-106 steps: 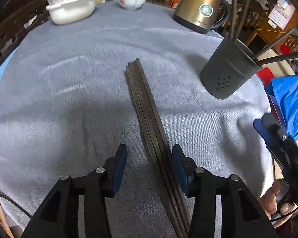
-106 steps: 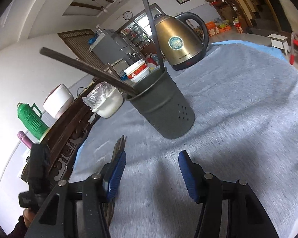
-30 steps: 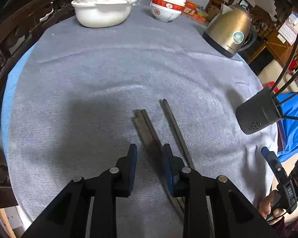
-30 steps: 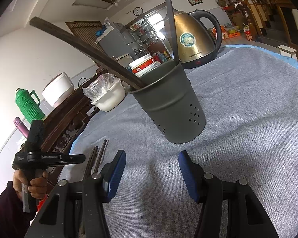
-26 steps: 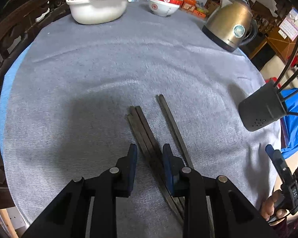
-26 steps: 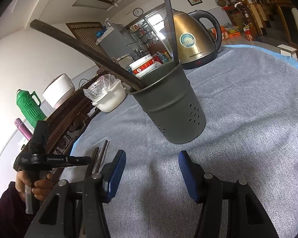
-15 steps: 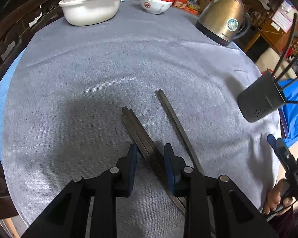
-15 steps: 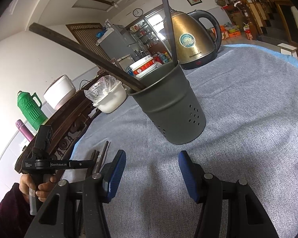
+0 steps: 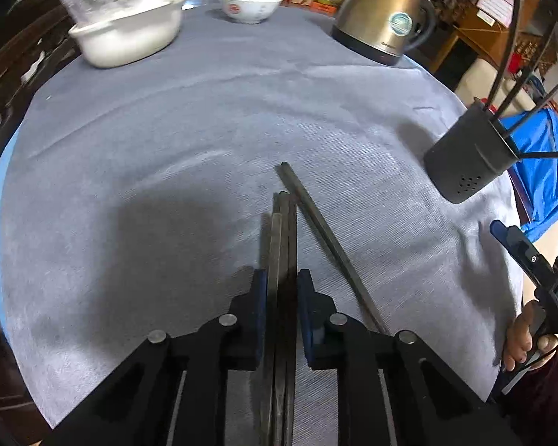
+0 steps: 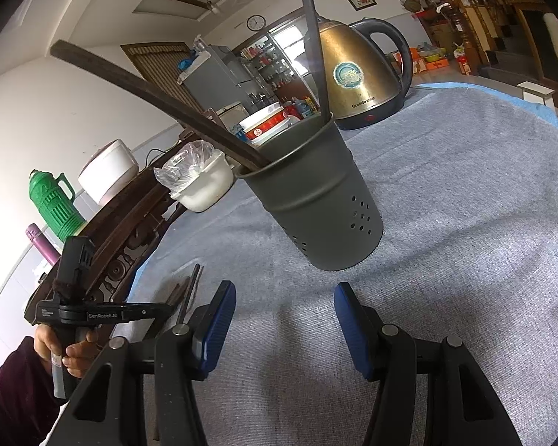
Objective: Organize utensils
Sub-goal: 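Grasp dark chopsticks with the left gripper while the right gripper grasps another chopstick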
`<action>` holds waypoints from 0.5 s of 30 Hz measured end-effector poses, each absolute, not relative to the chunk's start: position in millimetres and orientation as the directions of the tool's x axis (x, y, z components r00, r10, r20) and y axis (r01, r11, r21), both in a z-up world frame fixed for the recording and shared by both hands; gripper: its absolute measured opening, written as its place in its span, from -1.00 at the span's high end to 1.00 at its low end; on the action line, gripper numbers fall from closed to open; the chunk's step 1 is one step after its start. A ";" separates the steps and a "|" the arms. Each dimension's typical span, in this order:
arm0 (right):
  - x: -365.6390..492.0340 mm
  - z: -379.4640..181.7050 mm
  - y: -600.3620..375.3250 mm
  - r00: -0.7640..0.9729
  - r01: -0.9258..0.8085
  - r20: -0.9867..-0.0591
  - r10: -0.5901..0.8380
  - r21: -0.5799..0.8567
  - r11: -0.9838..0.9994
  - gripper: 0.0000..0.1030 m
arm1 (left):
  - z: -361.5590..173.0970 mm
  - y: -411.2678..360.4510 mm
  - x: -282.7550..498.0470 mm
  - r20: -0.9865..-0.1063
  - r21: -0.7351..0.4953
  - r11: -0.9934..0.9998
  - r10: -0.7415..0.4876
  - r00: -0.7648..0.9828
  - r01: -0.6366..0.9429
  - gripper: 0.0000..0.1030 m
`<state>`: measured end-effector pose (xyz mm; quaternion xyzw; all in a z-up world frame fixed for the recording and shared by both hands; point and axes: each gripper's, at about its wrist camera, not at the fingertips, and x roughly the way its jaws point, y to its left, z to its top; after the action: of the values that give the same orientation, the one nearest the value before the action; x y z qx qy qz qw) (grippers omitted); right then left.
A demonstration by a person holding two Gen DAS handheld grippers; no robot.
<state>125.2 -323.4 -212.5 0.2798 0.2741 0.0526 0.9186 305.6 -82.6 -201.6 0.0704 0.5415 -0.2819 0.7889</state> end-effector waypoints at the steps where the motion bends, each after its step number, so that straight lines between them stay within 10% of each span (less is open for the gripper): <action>1: 125.3 -212.7 -323.5 0.843 0.059 -0.477 0.249 0.542 0.838 -0.14 | -200.6 -86.9 305.9 -0.892 -0.196 0.830 -0.372 0.256 0.522 0.78; 15: 153.1 -194.9 -258.2 0.768 -0.042 -0.557 0.316 0.449 0.893 -0.14 | -198.1 -49.6 325.0 -0.888 -0.200 0.891 -0.340 0.309 0.408 0.84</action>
<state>153.1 -258.2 -194.9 0.2101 0.3260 0.0976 0.9165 325.0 -49.6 -198.1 0.0312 0.5405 -0.2314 0.8083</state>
